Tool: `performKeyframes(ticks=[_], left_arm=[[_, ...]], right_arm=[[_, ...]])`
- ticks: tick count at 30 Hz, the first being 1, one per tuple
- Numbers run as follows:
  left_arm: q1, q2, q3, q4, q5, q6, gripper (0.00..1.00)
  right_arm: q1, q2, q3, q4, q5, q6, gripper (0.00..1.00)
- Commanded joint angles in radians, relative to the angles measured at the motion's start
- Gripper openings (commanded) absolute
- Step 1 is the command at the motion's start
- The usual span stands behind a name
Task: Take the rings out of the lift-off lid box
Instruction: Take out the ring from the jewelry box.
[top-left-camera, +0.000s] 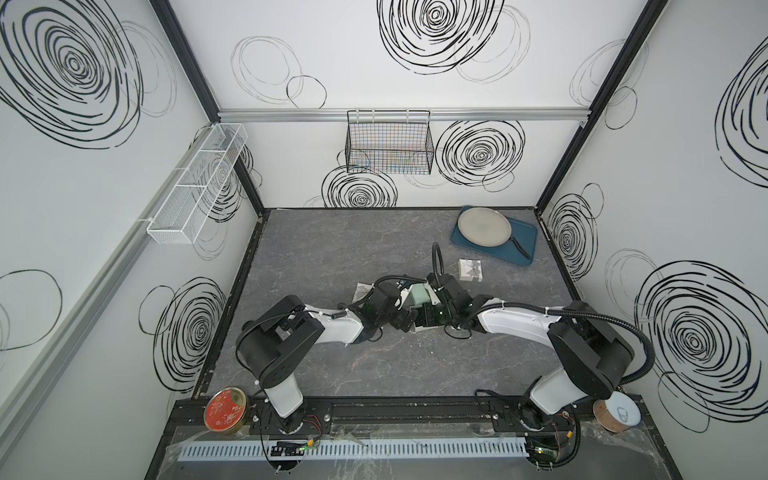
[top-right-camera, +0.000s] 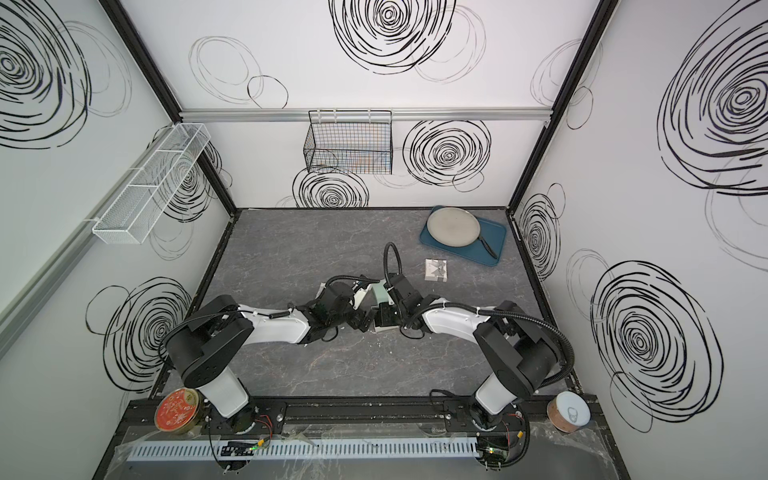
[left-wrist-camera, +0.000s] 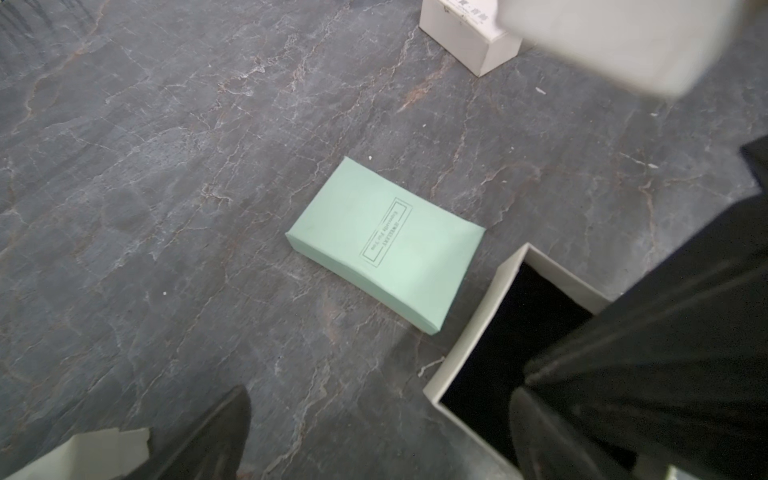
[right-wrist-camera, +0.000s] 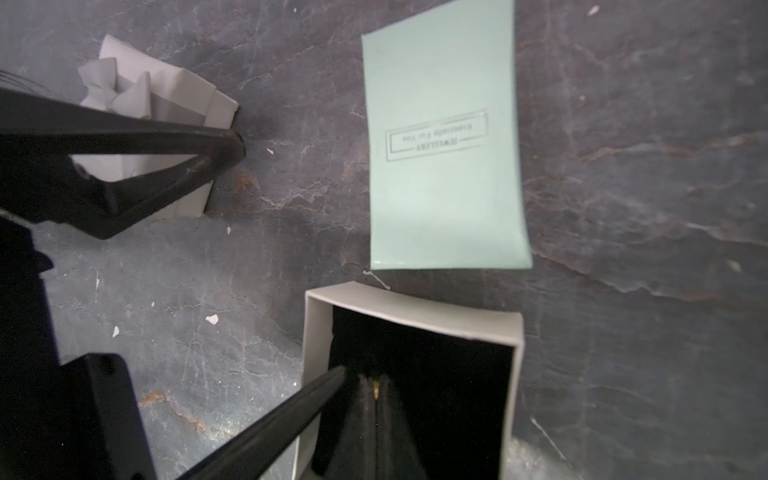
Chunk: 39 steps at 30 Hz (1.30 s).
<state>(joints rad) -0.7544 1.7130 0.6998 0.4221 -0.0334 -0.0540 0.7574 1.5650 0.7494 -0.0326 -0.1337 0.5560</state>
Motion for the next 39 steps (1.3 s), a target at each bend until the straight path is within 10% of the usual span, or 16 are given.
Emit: performKeyframes(ticks=[1,27,39], left_arm=[[0.006,0.013,0.023,0.035,0.009,-0.007,1.00],[0.007,0.022,0.039,0.021,0.014,-0.004,1.00],[0.007,-0.099,0.026,-0.052,-0.006,0.022,1.00]], right_arm=[[0.006,-0.043,-0.018,0.027,0.005,-0.003,0.02],[-0.017,-0.184,-0.132,0.120,-0.068,0.018,0.00],[0.123,-0.514,-0.360,0.042,-0.149,0.095,0.00]])
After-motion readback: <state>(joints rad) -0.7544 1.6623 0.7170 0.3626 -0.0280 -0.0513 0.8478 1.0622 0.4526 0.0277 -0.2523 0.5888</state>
